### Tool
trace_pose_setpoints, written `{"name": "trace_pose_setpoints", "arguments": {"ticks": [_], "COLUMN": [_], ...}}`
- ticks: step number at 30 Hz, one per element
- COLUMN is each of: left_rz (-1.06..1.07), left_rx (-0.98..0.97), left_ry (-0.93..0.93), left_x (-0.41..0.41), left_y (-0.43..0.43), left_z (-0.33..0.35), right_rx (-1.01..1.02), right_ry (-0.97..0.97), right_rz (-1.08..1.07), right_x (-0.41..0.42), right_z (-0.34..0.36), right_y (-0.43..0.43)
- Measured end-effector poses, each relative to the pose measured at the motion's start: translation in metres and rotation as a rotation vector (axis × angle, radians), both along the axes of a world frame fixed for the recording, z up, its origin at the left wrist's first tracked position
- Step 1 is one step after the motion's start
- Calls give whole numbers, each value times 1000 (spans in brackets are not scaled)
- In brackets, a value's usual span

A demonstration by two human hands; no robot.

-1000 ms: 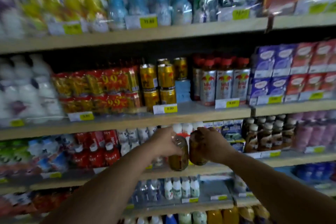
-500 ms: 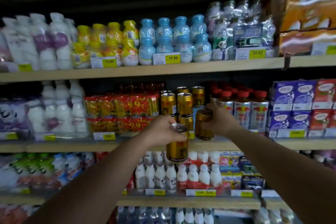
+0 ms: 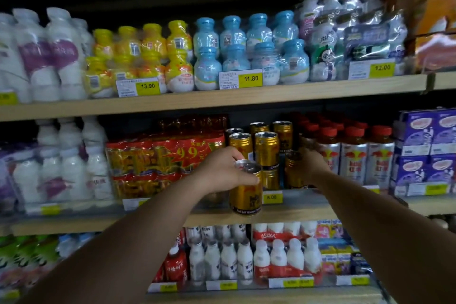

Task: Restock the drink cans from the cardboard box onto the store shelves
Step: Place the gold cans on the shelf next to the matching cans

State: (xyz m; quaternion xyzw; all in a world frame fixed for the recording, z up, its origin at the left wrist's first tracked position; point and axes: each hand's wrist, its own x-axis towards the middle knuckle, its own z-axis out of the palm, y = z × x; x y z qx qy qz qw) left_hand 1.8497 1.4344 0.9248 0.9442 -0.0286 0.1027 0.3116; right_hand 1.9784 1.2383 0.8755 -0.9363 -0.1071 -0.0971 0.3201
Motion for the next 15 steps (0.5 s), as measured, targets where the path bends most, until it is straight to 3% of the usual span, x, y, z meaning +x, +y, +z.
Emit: {"name": "trace_pose_setpoints", "arguments": {"ticks": [5,10,13,15], "left_rz": [8,34,43,62], "left_rx": [2,-21,-5,-8], "left_ry": [-10,-26,-32,-47], "left_x": [14,26,30,32], "left_y": [-7,-19,-30,-37], "left_z": [5,11,16,21], "right_rx": [27,-85,-265,-223], "right_ry": [73,52,39,78], "right_rz": [46,106,137,175], "right_x": [7,3,1,4], "right_z": [-13,-16,-12,-10], "right_y": [0,-4,-7,-12]}}
